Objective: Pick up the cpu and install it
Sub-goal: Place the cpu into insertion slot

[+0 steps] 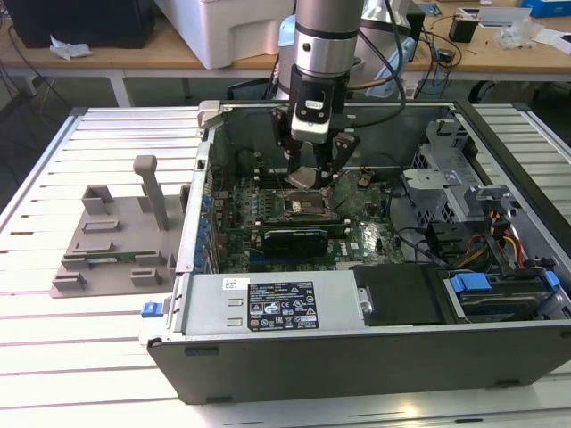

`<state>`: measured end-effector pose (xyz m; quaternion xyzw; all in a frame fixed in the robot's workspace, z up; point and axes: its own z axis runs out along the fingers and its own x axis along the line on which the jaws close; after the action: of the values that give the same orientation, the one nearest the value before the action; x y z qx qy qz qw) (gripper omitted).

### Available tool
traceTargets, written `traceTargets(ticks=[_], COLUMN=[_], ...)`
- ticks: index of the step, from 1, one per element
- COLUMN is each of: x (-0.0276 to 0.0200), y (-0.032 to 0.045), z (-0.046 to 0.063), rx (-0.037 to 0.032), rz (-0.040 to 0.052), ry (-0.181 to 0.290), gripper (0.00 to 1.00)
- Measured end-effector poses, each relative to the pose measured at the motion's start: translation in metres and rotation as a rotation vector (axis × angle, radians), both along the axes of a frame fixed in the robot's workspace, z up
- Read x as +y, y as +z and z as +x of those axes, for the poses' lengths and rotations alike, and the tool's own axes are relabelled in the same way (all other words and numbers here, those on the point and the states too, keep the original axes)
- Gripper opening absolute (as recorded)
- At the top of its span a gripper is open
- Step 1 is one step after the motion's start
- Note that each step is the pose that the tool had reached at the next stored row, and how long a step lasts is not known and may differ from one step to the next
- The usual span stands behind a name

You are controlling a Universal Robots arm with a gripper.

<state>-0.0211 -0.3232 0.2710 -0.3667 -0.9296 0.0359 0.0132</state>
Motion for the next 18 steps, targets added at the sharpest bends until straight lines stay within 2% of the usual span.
traceTargets(ticks=[18], x=[0.0000], y=[0.0000], z=[0.0001], rx=[0.0000], rz=[-0.0282], ry=[-0.202], gripper=[0.54])
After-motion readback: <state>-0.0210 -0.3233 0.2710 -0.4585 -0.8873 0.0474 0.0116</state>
